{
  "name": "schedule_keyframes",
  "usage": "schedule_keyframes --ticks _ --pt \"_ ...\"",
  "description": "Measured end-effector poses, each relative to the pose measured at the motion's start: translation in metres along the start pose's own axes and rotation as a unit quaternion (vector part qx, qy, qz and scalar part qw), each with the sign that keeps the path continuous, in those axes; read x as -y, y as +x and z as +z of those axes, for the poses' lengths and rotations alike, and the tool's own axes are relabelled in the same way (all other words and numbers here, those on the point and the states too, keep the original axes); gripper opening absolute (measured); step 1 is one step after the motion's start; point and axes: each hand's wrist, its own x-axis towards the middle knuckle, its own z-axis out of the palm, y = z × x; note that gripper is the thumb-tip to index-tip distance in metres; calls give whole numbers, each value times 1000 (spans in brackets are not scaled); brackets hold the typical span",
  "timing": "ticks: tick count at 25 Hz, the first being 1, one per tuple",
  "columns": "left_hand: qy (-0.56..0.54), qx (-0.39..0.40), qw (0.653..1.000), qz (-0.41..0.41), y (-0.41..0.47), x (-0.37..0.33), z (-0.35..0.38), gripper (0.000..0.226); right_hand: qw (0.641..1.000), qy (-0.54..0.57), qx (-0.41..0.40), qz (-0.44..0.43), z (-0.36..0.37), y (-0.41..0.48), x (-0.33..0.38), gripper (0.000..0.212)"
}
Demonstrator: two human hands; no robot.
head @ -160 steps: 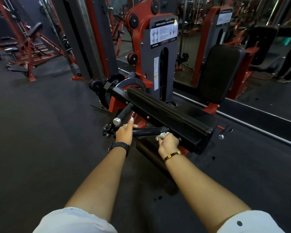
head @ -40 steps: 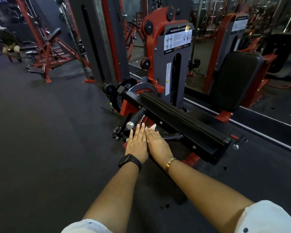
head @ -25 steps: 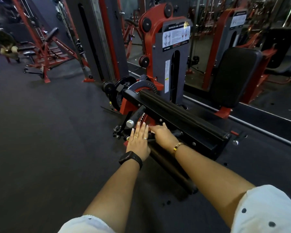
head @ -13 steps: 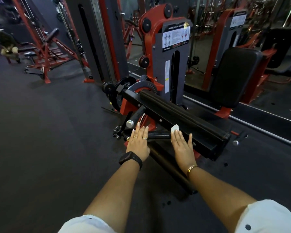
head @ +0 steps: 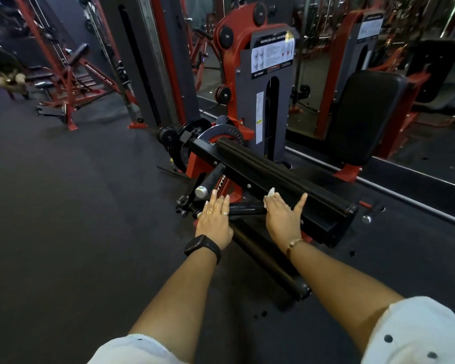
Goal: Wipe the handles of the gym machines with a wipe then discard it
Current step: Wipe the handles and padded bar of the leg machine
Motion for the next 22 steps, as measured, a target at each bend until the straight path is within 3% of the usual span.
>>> schedule_keyframes --ticks 3,7,11,15,19,22 --pt "-11 -7 1000 1 0 0 1 78 997 64 -5 35 -1 7 16 26" --pt "-13 -14 1000 8 0 2 2 79 992 102 -15 74 3 -8 45 49" --pt "-19 -27 999 10 1 3 6 71 987 146 17 -70 4 -18 81 60" --pt "-27 -44 999 16 1 5 9 73 987 3 12 -162 11 -23 36 71" --pt "-49 -57 997 17 1 6 11 74 998 -46 -27 -45 10 -30 1 74" --pt "-48 -52 997 21 2 7 12 75 998 38 -37 21 9 -20 40 65"
